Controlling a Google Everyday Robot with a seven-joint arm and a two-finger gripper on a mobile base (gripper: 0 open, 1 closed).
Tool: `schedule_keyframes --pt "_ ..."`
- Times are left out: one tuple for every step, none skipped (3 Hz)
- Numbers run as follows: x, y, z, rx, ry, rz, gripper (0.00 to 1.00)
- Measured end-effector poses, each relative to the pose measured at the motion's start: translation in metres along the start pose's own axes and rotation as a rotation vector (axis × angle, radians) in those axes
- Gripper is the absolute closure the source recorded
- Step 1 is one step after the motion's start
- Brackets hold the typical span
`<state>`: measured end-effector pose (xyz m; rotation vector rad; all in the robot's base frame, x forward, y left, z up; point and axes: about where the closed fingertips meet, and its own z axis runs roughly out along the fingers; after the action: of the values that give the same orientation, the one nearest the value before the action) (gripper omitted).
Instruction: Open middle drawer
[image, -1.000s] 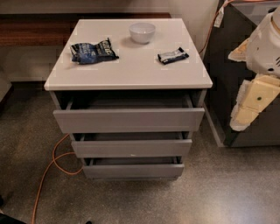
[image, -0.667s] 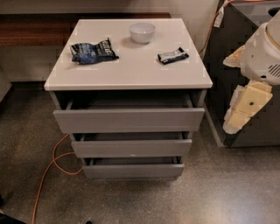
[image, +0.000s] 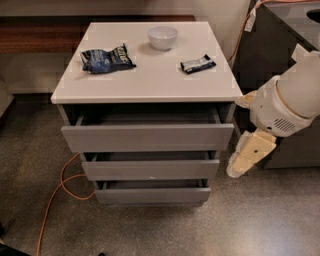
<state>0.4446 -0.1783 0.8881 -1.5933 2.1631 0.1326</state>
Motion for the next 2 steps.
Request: schedule_keyframes --pt "0.000 0.006 0.026 -0.001 -0.031 -0.016 0.00" --pt "-0.002 0.012 0.065 -0.005 -0.029 -0.073 0.00"
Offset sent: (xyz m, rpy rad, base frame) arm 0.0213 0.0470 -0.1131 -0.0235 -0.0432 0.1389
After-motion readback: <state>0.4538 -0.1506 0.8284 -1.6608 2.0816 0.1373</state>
